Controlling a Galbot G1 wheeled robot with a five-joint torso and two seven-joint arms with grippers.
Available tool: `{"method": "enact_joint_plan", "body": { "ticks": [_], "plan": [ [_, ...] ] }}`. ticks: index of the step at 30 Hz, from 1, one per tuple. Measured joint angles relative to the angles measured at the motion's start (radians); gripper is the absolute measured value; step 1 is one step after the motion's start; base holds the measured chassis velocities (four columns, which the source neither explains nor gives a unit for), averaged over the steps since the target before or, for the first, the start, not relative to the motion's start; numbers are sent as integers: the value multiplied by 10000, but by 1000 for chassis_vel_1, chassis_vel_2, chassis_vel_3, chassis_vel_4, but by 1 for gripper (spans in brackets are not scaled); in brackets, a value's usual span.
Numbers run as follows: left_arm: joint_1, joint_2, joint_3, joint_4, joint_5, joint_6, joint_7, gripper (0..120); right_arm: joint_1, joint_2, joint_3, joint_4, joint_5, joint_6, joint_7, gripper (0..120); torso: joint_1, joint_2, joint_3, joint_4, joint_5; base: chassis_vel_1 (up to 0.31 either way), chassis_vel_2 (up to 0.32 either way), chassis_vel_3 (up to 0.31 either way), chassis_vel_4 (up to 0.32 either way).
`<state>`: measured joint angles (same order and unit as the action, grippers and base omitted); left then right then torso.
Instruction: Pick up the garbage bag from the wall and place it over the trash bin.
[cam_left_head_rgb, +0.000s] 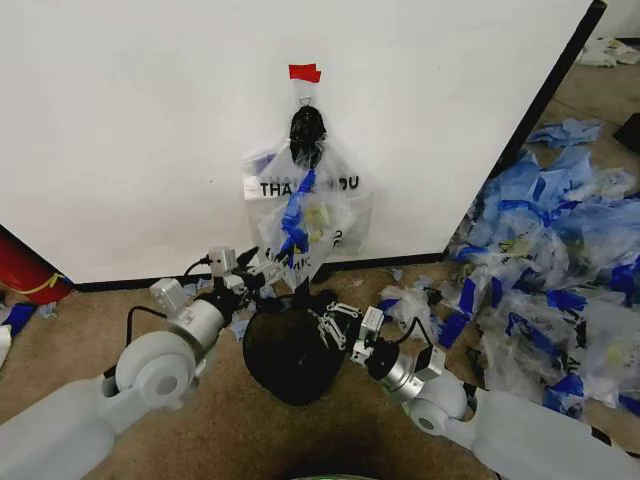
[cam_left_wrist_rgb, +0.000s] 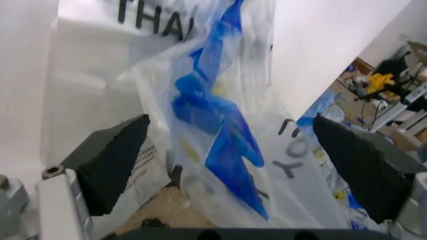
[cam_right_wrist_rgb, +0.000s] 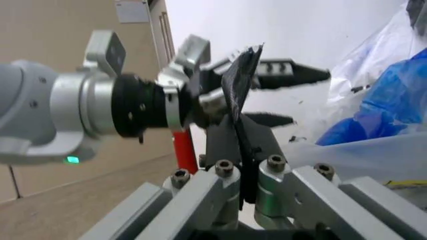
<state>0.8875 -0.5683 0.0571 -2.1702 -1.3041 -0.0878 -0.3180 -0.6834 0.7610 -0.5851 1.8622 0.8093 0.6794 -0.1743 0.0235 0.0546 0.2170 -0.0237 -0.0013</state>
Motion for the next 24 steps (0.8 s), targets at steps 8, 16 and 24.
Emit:
{"method": "enact_joint_plan", "body": {
  "ticks": [8,16,24],
  "plan": [
    [-283,670,93,-1139,-70,338,-112,98,-105,7,193,-71,-83,10,-37,0,-1,0,0,2,3,0,0,0,0],
    [-1327,254,1315,-709,-154,362,-111,98,-161,50,245,-76,-96,10,-29,0,-1,0,0,-1,1,0,0,0,0],
    [-2001,55,2370,62,-141,107,-94,98,-453,-21,474,5,-155,27,-55,0,0,0,0,2,1,0,0,0,0]
  ]
}}
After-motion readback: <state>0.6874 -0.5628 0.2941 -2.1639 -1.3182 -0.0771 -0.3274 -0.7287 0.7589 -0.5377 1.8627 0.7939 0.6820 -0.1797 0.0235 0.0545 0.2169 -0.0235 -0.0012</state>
